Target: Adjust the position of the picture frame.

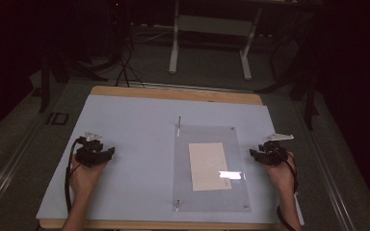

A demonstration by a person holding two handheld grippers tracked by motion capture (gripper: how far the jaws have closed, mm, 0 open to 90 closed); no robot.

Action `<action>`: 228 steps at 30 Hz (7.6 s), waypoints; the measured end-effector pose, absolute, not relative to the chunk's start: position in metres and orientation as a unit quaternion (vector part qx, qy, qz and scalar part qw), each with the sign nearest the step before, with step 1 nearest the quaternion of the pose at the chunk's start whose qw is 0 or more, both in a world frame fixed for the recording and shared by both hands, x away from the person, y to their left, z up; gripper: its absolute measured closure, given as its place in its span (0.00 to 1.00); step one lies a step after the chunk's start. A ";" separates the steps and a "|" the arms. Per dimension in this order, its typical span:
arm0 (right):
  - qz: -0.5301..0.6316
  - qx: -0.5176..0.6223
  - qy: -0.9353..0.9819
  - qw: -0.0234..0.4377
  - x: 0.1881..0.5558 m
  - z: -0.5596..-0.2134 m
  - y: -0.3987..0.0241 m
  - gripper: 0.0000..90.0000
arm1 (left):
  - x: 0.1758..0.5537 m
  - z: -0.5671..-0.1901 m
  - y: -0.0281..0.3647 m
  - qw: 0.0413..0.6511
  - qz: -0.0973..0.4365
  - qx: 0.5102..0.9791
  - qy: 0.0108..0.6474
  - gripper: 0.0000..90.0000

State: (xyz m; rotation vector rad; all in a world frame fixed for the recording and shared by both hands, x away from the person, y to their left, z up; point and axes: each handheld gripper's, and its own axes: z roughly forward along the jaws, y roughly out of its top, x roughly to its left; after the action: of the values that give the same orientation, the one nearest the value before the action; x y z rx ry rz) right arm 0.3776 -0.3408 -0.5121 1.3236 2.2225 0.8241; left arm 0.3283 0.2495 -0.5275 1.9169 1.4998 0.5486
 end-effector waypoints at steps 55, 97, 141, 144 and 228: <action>0.390 0.352 0.839 0.138 0.433 -0.475 -0.229 0.66 | 0.294 -0.505 0.202 0.382 0.147 0.816 0.407 0.76; 0.386 0.326 0.855 0.119 0.468 -0.479 -0.165 0.66 | 0.269 -0.505 0.140 0.391 0.108 0.858 0.315 0.64; 0.376 0.311 0.863 0.132 0.489 -0.500 -0.095 0.94 | 0.215 -0.523 0.054 0.395 0.058 0.895 0.199 0.73; 0.378 0.306 0.863 0.133 0.489 -0.501 -0.095 0.94 | 0.215 -0.527 0.047 0.391 0.060 0.896 0.203 0.82; 0.306 0.512 0.792 0.130 0.455 -0.504 -0.201 0.95 | 0.437 -0.510 0.193 0.383 0.140 0.772 0.487 0.91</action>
State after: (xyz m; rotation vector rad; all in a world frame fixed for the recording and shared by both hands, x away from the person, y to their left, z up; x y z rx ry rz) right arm 0.4546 -0.2010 -0.5038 1.4889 2.3007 0.8877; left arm 0.4371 0.1927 -0.5105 1.9698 1.2419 0.3565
